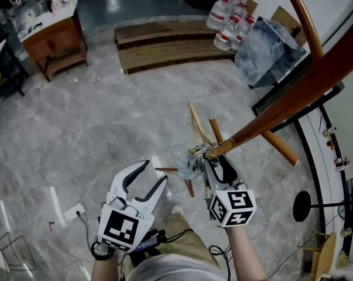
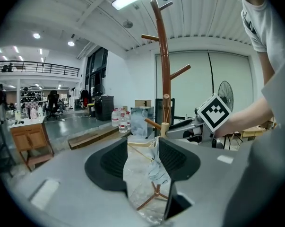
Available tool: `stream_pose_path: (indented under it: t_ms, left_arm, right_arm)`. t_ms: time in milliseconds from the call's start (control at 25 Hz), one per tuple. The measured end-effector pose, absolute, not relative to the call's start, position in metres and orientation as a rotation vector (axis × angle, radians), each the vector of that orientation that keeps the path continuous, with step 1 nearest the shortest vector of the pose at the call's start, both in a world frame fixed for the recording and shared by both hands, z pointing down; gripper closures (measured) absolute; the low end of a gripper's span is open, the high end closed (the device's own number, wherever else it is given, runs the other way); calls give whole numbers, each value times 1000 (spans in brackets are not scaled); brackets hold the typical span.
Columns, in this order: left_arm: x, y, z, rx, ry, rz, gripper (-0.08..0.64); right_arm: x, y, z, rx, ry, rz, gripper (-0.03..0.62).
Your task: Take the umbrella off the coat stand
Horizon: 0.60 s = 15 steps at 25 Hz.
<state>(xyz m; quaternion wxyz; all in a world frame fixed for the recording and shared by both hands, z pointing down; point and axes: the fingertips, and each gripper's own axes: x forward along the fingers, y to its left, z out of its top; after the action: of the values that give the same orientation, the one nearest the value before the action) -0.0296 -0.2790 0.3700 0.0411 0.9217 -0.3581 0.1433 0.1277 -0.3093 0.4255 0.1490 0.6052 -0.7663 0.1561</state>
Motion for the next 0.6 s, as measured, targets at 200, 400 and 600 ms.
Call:
stream_pose_path:
  t_ms: [200,400,600]
  left_arm:
    - [-32,-283,379,2773,-1133,430,353]
    - [-32,-283,383,2758,-1145,426,353]
    - [-33,-282,386,2747,-1154,441,353]
  right_arm:
    - [128,-318,434,1734,-2218,484,422]
    - [126,-324,433,1739,-2246,482,436]
    - [126,-327,431,1727,-2255,500,466]
